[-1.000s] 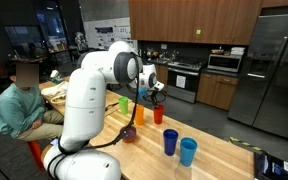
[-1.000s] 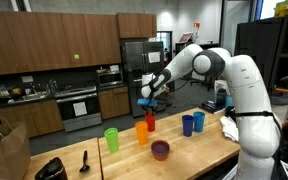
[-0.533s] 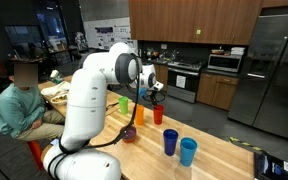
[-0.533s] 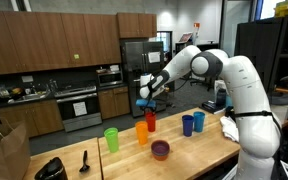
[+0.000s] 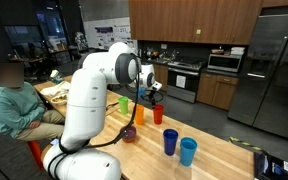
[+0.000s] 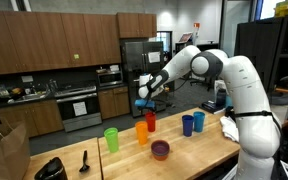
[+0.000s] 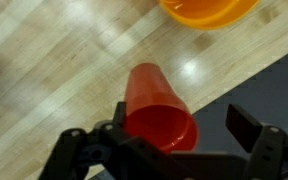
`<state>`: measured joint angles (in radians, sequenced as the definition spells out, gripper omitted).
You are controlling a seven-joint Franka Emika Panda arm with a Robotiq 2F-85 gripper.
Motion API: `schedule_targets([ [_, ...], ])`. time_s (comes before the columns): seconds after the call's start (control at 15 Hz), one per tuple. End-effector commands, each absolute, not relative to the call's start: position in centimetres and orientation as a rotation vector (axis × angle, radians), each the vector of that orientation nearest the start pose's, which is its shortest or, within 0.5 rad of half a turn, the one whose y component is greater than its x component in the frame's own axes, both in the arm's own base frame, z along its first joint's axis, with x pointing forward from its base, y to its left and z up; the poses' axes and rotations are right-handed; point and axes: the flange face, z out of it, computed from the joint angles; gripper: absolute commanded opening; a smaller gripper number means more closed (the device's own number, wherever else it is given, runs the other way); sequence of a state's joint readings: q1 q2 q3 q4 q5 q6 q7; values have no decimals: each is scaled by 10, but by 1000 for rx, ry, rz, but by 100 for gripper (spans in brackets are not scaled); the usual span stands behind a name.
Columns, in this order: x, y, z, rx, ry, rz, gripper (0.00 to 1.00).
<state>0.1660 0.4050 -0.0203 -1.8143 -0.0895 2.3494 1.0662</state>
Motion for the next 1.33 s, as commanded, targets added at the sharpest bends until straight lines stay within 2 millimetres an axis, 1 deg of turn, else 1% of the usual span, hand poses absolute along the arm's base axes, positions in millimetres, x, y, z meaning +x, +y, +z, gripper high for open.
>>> schedule_targets([
  [0.0,637,119,349,-2822,1189,-162,100],
  [0.27,618,150,365,-2840,1027,-107,100],
  [0.4,602,165,374,-2854,915,-52,100],
  [0.53,579,174,369,-2871,812,58,100],
  [0.73,532,173,356,-2880,683,238,100],
  [0.8,515,168,350,-2891,642,311,100],
  [0.87,497,162,343,-2920,603,425,100],
  [1.0,470,150,322,-3004,610,591,100],
  [1.07,465,151,316,-3011,628,602,100],
  [1.13,485,159,317,-2984,630,566,100],
  [1.27,472,155,308,-2999,630,607,100],
])
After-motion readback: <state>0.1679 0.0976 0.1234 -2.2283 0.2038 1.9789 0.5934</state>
